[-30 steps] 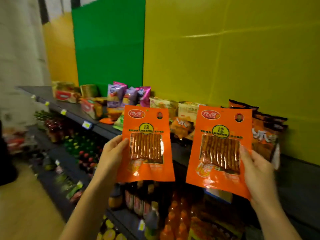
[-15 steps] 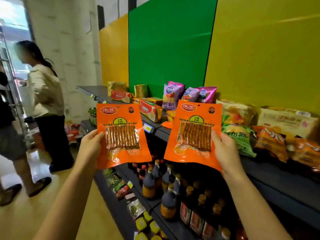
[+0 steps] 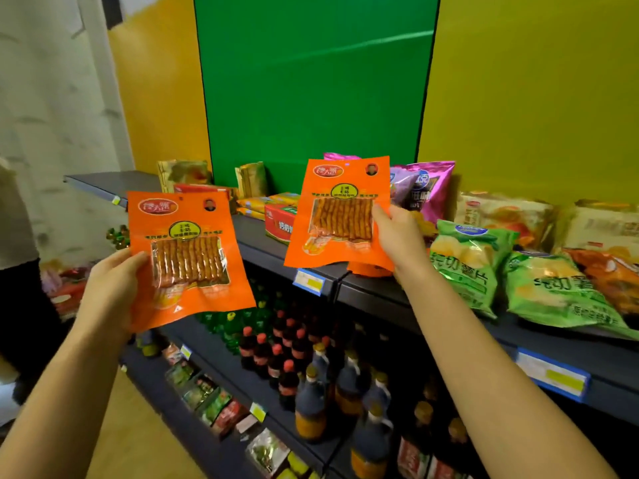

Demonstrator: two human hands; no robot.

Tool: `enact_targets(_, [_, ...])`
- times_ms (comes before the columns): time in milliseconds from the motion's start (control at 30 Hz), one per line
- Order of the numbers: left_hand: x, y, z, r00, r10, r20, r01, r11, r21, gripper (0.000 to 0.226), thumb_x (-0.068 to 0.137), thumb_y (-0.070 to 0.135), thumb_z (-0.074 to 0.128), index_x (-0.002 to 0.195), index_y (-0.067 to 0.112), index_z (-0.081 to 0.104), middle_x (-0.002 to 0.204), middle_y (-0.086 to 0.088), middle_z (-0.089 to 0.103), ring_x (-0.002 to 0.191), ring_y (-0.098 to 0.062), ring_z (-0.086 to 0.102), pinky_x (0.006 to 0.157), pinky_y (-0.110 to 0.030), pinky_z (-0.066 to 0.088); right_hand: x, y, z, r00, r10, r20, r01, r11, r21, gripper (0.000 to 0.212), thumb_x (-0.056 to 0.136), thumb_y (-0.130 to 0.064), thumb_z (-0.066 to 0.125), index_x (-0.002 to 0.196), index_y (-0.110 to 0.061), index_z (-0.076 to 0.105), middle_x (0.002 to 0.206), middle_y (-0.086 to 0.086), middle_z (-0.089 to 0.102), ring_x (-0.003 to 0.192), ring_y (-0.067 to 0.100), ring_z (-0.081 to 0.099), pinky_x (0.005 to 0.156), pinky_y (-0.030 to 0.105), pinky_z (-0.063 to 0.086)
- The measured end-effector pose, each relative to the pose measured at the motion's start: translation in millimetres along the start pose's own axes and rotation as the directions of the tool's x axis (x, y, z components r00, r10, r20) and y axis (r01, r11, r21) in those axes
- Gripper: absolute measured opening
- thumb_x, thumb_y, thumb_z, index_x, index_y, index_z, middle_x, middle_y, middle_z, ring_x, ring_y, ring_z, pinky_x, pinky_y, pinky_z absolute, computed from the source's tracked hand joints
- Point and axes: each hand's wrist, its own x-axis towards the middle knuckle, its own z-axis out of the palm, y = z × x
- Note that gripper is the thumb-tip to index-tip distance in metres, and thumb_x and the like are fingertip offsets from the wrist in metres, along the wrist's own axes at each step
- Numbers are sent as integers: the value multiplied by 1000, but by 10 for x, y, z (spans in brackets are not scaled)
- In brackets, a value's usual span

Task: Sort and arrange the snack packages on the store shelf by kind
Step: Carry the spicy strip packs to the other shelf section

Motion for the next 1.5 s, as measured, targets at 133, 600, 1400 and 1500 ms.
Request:
enact_targets(133, [657, -173, -59, 1000, -6, 14, 6, 1000, 22, 21, 96, 17, 42, 83, 20, 58, 50, 7, 64, 36, -3, 58, 49, -24, 48, 158, 7, 513, 995, -79, -53, 74, 993, -91, 32, 96, -26, 40, 78, -7, 58, 81, 10, 54, 80, 24, 50, 72, 34, 40])
enact_targets(600, [3136, -170, -86, 995, 94, 30, -95, 994, 52, 11, 95, 22, 46, 91, 24, 56, 55, 5, 66, 31, 0, 55, 33, -13, 44, 1288, -142, 2499, 954, -279, -115, 237, 929, -284, 32, 98, -26, 37, 89, -2, 58, 87, 13, 61, 83, 30, 55, 70, 34, 37])
enact_targets(1400, [6851, -23, 619, 816, 251, 520, -287, 958, -12, 27, 96, 17, 41, 73, 20, 53, 71, -3, 58, 37, 1, 56, 40, -14, 45, 2854, -734, 4598, 852, -369, -371, 44, 757, -652, 22, 96, -25, 39, 79, -14, 47, 99, 33, 61, 91, 43, 56, 75, 42, 38])
enact_targets(1500, [7049, -34, 911, 802, 247, 545, -303, 953, 13, 22, 97, 22, 40, 82, 18, 56, 76, -4, 61, 45, -7, 59, 41, -16, 47, 3100, -767, 4693, 845, -367, -389, 16, 744, -668, 23, 96, -25, 39, 80, -13, 48, 102, 32, 62, 93, 42, 56, 76, 41, 38])
